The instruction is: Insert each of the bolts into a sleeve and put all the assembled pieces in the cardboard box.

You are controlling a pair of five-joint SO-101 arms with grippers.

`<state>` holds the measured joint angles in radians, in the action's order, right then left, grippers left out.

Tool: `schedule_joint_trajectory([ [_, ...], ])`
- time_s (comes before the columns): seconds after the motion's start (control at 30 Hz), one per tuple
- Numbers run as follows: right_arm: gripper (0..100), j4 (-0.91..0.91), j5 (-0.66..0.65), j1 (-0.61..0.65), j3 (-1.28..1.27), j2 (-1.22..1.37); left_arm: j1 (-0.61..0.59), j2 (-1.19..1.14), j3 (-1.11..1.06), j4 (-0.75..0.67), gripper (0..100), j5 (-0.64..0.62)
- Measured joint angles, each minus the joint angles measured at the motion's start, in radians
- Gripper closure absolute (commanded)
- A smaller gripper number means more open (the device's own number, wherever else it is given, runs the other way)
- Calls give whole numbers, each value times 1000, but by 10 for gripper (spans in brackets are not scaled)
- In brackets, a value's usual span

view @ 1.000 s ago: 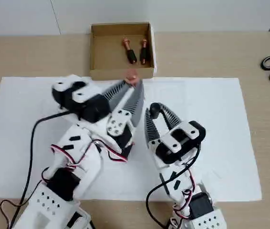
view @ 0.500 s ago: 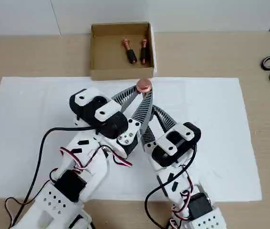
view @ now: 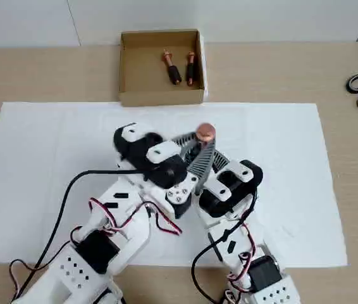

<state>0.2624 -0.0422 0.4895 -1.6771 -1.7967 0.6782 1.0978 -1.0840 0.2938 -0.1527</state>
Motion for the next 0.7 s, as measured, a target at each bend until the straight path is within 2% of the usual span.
schedule_joint_trajectory([
  [0.17, 991, 0, 0, 5, 0, 0, -2, 0, -2, 44, 994, -11],
  [0.33, 991, 0, 0, 6, 0, 0, -61, 0, 15, 46, 994, -12],
  [0.53, 991, -2, 0, 3, 0, 0, -110, 2, 149, 46, 994, -9],
  [0.7, 991, -2, 0, 5, 0, 0, -114, 2, 173, 78, 994, -12],
])
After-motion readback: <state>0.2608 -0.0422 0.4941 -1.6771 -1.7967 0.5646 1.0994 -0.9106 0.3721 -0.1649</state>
